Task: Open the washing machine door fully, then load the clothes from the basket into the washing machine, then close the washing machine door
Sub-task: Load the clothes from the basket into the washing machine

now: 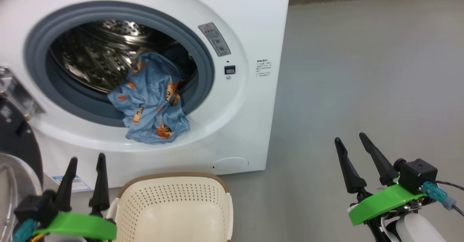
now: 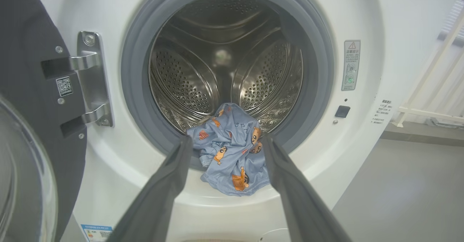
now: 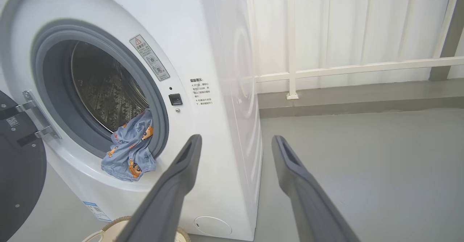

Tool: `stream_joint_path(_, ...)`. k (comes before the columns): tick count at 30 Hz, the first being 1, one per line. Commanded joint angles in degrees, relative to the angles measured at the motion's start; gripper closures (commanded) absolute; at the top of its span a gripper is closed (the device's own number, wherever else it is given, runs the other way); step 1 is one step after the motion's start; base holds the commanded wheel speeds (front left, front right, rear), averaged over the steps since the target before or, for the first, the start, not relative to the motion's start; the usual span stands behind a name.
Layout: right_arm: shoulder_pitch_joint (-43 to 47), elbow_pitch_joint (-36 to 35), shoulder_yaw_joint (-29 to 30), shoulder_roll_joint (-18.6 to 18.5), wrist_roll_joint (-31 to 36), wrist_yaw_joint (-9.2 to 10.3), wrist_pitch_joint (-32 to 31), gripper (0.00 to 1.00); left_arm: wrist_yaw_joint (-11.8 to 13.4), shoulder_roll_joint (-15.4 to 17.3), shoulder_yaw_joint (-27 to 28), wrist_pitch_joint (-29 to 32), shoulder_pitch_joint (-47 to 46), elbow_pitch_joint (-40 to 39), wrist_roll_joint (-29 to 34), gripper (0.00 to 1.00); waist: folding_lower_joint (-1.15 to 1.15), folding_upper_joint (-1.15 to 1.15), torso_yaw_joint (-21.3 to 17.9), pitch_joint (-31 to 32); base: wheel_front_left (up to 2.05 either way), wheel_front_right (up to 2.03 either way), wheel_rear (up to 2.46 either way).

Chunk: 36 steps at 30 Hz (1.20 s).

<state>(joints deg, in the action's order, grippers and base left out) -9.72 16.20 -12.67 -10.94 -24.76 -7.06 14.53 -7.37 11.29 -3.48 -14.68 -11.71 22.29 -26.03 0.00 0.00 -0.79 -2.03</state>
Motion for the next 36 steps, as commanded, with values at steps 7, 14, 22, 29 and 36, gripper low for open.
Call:
stream_joint_path(7,1.2,-2.0,-0.1,-0.5,-0.2,-0.43,0.5,0.0,-0.1,-0.3,4.9,-0.3,3.2,-5.6,2.2,0.0,0.0,0.0,1.7,2.1,0.0,0.0,0.0)
stream_joint_path(14,1.3,-2.2,-0.2,-1.0,-0.5,-0.43,0.5,0.0,-0.1,-2.0,6.2,-0.3,4.6,-7.0,3.1,0.0,0.0,0.0,2.1,2.1,0.0,0.0,0.0)
stream_joint_path(22,1.1,-2.1,-0.4,-1.1,-0.6,-0.43,0.5,0.0,-0.1,-2.6,6.4,-0.3,5.2,-7.5,3.3,0.0,0.0,0.0,2.0,2.0,0.0,0.0,0.0)
stream_joint_path(29,0.9,-2.0,-0.5,-1.3,-0.8,-0.43,0.5,0.0,-0.1,-2.5,6.2,-0.3,5.2,-7.5,3.6,0.0,0.0,0.0,1.8,1.8,0.0,0.0,0.0)
stream_joint_path(36,0.6,-1.9,-0.8,-1.6,-0.7,-0.43,0.5,0.0,-0.1,-2.5,5.7,-0.3,5.2,-7.2,3.5,0.0,0.0,0.0,1.4,1.5,0.0,0.0,0.0)
